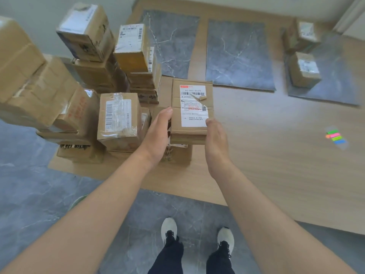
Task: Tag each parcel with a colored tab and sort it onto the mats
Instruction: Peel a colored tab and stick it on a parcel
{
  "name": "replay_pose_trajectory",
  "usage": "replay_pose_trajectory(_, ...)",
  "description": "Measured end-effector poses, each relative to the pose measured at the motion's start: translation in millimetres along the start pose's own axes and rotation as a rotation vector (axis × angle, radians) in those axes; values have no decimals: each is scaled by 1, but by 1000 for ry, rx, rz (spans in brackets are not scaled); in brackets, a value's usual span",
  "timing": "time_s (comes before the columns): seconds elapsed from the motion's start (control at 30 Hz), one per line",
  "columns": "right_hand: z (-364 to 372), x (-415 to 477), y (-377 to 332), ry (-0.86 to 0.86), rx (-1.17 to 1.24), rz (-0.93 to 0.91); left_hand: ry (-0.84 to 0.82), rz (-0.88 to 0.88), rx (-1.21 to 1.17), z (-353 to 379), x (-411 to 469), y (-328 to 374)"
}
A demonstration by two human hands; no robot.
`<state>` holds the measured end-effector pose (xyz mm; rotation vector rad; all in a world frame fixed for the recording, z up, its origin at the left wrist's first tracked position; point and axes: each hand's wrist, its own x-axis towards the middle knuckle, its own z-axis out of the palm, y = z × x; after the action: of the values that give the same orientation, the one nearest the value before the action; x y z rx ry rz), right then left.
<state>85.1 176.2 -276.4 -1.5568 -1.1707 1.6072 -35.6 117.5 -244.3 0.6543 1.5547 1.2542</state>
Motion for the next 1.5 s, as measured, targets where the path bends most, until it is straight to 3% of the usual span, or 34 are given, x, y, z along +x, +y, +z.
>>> replay_pose_trajectory(0.3,-116,21,-6,69,77,-95,-60,62,12,115,-2,12)
replay_pose_trajectory(0.73,-291,65,35,46,45,-70,-38,-65,26,278,11,-33)
replay_pose_trajectory(1.1,-321,102,96,81,37,25,-93,-231,78,301,49,-93)
replay_pose_trajectory(1.5,-319,123,114,179,86,43,-96,-206,136,297,73,-97)
